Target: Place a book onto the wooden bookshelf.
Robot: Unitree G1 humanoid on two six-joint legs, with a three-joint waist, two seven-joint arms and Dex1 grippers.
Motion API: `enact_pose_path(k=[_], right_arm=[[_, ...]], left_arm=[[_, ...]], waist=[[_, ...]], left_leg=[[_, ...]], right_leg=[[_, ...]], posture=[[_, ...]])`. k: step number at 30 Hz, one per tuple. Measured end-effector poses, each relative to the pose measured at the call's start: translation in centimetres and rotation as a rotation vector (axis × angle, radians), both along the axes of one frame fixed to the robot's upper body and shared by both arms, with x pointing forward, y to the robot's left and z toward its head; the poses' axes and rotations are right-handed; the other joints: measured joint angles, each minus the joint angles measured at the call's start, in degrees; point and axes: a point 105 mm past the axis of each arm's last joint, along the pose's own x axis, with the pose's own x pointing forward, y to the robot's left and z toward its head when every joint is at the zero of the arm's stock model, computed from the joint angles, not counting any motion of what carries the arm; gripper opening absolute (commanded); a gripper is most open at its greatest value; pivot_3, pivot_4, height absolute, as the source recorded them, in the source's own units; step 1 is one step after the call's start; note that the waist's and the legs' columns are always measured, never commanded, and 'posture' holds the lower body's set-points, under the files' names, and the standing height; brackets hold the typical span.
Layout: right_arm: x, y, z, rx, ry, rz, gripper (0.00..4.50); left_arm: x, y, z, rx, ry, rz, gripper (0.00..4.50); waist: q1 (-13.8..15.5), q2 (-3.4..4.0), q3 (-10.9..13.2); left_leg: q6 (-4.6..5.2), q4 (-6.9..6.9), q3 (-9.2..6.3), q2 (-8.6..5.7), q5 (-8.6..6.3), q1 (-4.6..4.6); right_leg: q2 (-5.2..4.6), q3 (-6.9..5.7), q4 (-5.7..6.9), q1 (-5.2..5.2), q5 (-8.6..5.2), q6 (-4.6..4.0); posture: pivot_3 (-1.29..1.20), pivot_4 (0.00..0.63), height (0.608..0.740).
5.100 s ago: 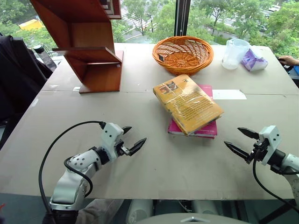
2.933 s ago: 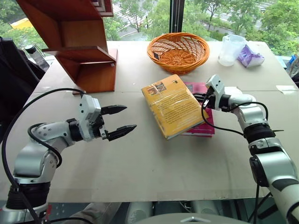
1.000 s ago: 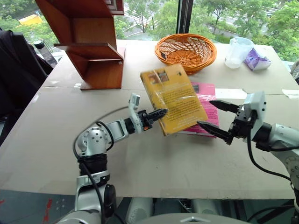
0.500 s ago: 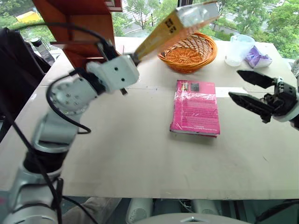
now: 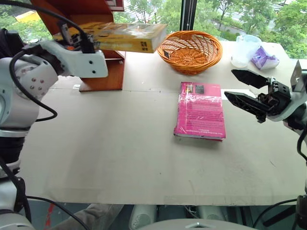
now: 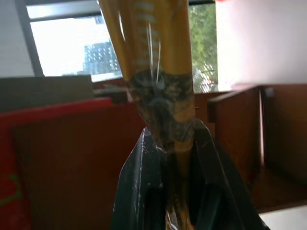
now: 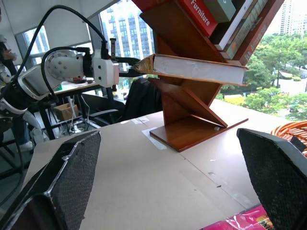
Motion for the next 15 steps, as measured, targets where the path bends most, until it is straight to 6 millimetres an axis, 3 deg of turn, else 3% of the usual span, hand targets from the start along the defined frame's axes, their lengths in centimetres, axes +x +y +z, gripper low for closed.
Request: enact_pose_path(k=[4, 9, 15], right_arm=[[-0.2, 1.0, -0.2, 0.029, 0.0, 0.018, 4.5], [0.0, 1.0, -0.1, 0.045, 0.0, -0.002, 4.5], [0.0, 0.7, -0.3, 0.051, 0.002, -0.035, 4.5]], left_arm=[[2.1, 2.4, 0.7, -0.008, 0.093, 0.133, 0.0], [3.8, 2.4, 0.6, -0.016, 0.15, 0.179, 0.0], [5.0, 5.0, 1.0, -0.008, 0.188, 0.305, 0.0]], waist=[[0.23, 0.0, 0.0], [-0.11, -0.01, -0.01], [-0.77, -0.01, 0.0]], left_leg=[[0.0, 0.08, 0.03, -0.07, 0.0, -0.02], [0.0, 0.1, 0.1, -0.07, 0.0, 0.01], [0.0, 0.08, 0.12, -0.04, 0.0, -0.02]], right_leg=[[-0.03, 0.0, 0.02, 0.04, 0.0, 0.0], [-0.02, 0.09, 0.03, 0.03, 0.01, 0.01], [0.01, 0.13, 0.1, -0.08, 0.01, 0.01]], posture=[[0.0, 0.15, 0.74], [0.0, 0.15, 0.74], [0.0, 0.15, 0.74]])
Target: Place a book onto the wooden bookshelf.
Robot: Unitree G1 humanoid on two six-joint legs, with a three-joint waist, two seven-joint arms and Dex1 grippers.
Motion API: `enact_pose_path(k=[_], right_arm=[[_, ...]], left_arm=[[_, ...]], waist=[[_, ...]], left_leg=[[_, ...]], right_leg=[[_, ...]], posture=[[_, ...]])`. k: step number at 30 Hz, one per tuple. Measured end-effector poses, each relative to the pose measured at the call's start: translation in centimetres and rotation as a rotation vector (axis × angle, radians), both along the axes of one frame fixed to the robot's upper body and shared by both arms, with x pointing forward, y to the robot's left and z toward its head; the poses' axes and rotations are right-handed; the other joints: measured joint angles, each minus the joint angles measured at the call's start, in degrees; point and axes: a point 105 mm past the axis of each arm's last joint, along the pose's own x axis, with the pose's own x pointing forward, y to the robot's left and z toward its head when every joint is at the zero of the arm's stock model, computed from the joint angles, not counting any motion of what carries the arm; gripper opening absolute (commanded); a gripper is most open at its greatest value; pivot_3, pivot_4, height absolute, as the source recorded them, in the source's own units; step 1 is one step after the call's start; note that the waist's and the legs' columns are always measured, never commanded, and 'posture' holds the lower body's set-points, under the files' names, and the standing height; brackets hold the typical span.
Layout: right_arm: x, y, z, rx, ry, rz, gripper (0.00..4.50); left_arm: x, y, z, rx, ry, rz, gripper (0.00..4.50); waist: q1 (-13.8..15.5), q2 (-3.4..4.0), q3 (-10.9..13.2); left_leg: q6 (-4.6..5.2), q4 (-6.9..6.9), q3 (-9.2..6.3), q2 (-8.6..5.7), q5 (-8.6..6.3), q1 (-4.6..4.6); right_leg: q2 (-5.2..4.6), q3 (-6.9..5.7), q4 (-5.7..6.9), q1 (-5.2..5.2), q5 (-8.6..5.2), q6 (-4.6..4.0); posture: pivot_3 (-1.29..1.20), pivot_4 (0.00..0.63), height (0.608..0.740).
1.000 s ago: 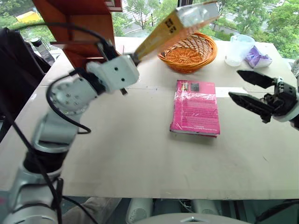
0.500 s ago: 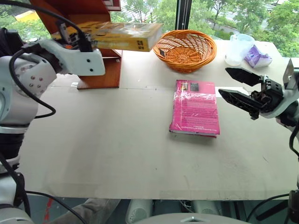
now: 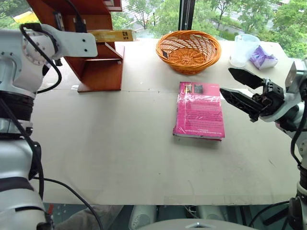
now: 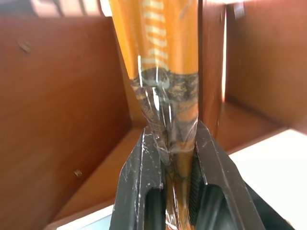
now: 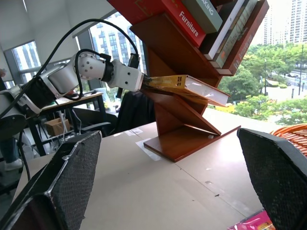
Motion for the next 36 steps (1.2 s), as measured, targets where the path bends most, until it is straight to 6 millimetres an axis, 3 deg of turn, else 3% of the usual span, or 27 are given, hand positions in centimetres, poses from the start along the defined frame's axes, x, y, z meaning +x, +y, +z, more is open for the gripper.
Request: enact_pose_path(k=[6, 7, 8, 14, 15, 19, 22, 27, 30, 33, 36], right_arm=[[0.0, -0.5, 0.1, 0.0, -0.005, -0.027, 4.5], [0.0, -0.6, 0.1, -0.003, -0.006, -0.029, 4.5], [0.0, -0.6, 0.1, -0.004, -0.008, -0.03, 4.5], [0.0, -0.7, 0.4, -0.003, -0.031, -0.039, 4.5], [0.0, -0.7, 0.5, -0.003, -0.033, -0.04, 4.5], [0.1, -0.8, 0.5, -0.002, -0.039, -0.051, 4.5], [0.1, -1.1, 0.0, -0.02, -0.022, -0.062, 4.5], [-0.8, -3.1, -5.0, -0.157, 0.12, -0.118, 4.5], [-1.5, -4.9, -8.6, -0.246, 0.204, -0.174, 4.5], [-1.5, -6.8, -11.0, -0.311, 0.225, -0.25, 4.5], [-1.5, -8.6, -13.6, -0.325, 0.266, -0.337, 4.5]], left_arm=[[0.5, 1.1, 0.0, -0.015, 0.013, 0.043, 0.0], [0.6, 1.3, -0.1, -0.017, 0.015, 0.051, 1.01], [0.6, 1.5, -0.2, -0.02, 0.014, 0.06, 1.29], [0.3, 2.9, -0.5, -0.056, 0.007, 0.136, 4.29], [0.2, 3.1, -0.6, -0.058, 0.007, 0.144, 4.44], [-0.4, 3.6, -0.6, -0.072, -0.015, 0.157, 4.44], [-1.7, 3.0, 0.5, -0.107, -0.039, 0.13, 4.44], [-5.3, 1.0, 3.5, -0.293, -0.077, 0.028, 4.44], [-6.6, -1.3, 4.8, -0.544, -0.146, -0.089, 4.44], [-7.5, -6.3, 2.1, -0.88, -0.027, -0.267, 4.44], [-9.3, -12.1, -4.6, -1.174, 0.287, -0.396, 4.44]], waist=[[-0.85, -0.01, 0.01], [-1.06, -0.01, 0.01], [-1.13, -0.01, 0.01], [-0.63, -0.01, 0.0], [-0.6, -0.01, 0.0], [-0.53, -0.03, 0.02], [-0.51, -0.05, 0.02], [0.05, -0.07, 0.01], [0.66, -0.02, -0.01], [0.79, 0.04, -0.07], [0.47, 0.04, -0.09]], left_leg=[[0.0, 0.01, -0.02, 0.01, 0.0, 0.0], [0.0, 0.0, -0.04, 0.04, 0.0, 0.03], [0.0, 0.0, -0.04, 0.04, 0.0, 0.03], [0.0, 0.02, -0.01, 0.04, 0.0, -0.01], [0.0, 0.02, -0.01, 0.03, 0.0, -0.01], [0.0, 0.04, -0.04, 0.02, 0.0, -0.04], [-0.01, 0.03, -0.05, 0.04, 0.01, -0.07], [-0.01, 0.05, -0.07, 0.02, 0.0, -0.05], [0.0, 0.14, -0.07, -0.01, 0.0, 0.08], [0.01, 0.35, -0.17, 0.03, 0.01, 0.16], [0.0, 0.64, -0.37, 0.06, 0.01, 0.21]], right_leg=[[-0.02, 0.06, 0.02, -0.02, 0.01, 0.01], [0.0, 0.13, 0.05, -0.05, 0.01, 0.01], [0.01, 0.13, 0.07, -0.07, 0.01, 0.01], [0.01, 0.02, 0.12, -0.06, 0.01, 0.0], [-0.01, 0.03, 0.12, -0.06, 0.01, 0.0], [-0.05, 0.05, 0.08, -0.06, 0.01, 0.01], [-0.07, 0.06, 0.04, -0.07, 0.02, 0.01], [-0.12, 0.08, 0.04, -0.03, -0.01, 0.05], [-0.09, 0.04, 0.07, 0.16, -0.01, 0.06], [-0.04, 0.01, 0.1, 0.41, -0.11, 0.32], [0.0, 0.17, 0.25, 0.5, -0.1, 0.34]], posture=[[0.0, 0.15, 0.74], [0.0, 0.15, 0.74], [0.0, 0.15, 0.74], [0.0, 0.15, 0.74], [0.0, 0.15, 0.74], [0.0, 0.15, 0.74], [0.0, 0.15, 0.74], [0.0, 0.15, 0.74], [0.0, 0.15, 0.74], [0.0, 0.15, 0.74], [0.0, 0.15, 0.74]])
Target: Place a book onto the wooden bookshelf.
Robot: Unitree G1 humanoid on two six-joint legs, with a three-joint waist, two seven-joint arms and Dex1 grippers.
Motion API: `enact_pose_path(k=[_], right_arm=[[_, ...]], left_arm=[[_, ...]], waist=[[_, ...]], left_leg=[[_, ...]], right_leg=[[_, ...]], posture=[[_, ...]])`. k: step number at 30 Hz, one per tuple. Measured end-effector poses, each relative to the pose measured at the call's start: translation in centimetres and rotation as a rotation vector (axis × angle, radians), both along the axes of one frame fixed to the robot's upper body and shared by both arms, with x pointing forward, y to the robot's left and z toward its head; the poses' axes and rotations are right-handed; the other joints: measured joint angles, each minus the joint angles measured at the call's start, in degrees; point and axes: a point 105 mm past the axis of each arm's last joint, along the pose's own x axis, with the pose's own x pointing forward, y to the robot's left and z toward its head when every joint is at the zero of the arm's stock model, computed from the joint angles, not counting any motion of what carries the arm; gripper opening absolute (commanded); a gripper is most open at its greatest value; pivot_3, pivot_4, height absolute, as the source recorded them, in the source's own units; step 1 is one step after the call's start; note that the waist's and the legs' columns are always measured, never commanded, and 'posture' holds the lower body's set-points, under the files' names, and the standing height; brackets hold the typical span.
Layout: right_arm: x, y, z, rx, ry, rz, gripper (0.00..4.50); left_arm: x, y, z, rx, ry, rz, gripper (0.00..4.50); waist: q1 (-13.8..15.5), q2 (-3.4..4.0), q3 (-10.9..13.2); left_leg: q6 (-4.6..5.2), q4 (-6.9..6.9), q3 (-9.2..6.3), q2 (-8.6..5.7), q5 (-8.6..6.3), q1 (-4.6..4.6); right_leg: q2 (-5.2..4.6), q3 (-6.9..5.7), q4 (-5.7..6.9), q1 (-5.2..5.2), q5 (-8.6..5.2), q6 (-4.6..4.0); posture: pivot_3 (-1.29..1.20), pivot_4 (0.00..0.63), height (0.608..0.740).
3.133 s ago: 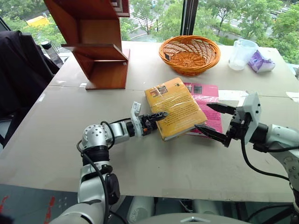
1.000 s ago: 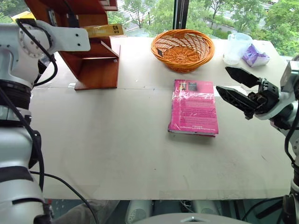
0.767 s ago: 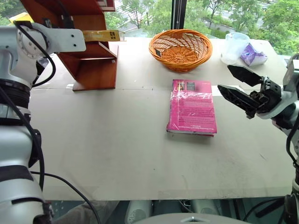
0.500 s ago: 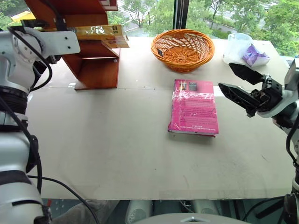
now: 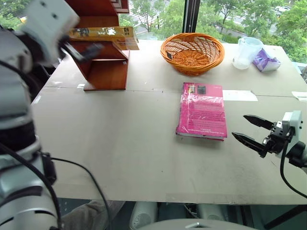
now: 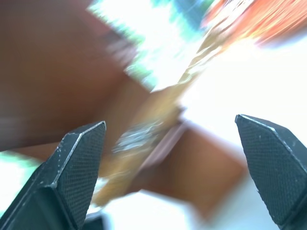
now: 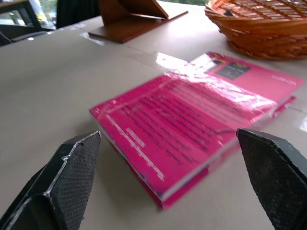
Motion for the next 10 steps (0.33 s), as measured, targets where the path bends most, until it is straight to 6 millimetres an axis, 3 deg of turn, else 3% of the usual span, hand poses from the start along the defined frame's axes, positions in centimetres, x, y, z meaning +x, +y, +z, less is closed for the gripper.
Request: enact_pose_path(k=[2, 4, 6, 8, 10], right_arm=[[-0.3, -0.9, -1.5, -0.02, 0.022, -0.05, 4.5], [-0.4, -1.2, -2.1, -0.055, 0.019, -0.076, 4.5], [-0.7, -1.4, -3.0, -0.11, 0.009, -0.095, 4.5], [-1.0, -1.8, -4.0, -0.122, 0.024, -0.124, 4.5], [-1.0, -1.6, -4.4, -0.119, 0.012, -0.125, 4.5]], left_arm=[[-1.5, -2.5, -5.3, -0.111, 0.149, -0.076, 4.44], [-2.2, -2.6, -8.9, -0.168, 0.215, -0.016, 4.44], [-3.4, -1.8, -14.0, -0.195, 0.279, 0.098, 4.44], [-4.4, -1.6, -16.8, -0.244, 0.311, 0.156, 4.44], [-4.9, -1.1, -17.9, -0.242, 0.291, 0.181, 4.44]], waist=[[-0.76, 0.0, 0.01], [-1.34, 0.01, 0.0], [-1.54, -0.03, -0.04], [-1.17, -0.07, -0.04], [-0.66, -0.06, -0.05]], left_leg=[[-0.01, 0.09, 0.03, -0.02, 0.0, 0.11], [-0.03, 0.03, -0.1, -0.03, -0.02, 0.3], [-0.03, -0.43, -0.19, -0.1, -0.03, 0.83], [-0.03, -0.6, -0.21, -0.09, -0.03, 0.97], [-0.02, -0.58, -0.25, -0.1, -0.02, 0.98]], right_leg=[[0.11, 0.46, 0.19, -0.02, 0.11, -0.2], [0.3, 0.83, 0.24, -0.03, 0.12, -0.23], [0.4, 1.32, 0.23, 0.07, 0.12, -0.25], [0.43, 1.32, 0.23, 0.07, 0.11, -0.29], [0.46, 1.3, 0.25, 0.06, 0.02, -0.34]], posture=[[0.0, 0.15, 0.74], [0.0, 0.15, 0.74], [0.0, 0.15, 0.74], [0.0, 0.15, 0.74], [0.0, 0.15, 0.74]])
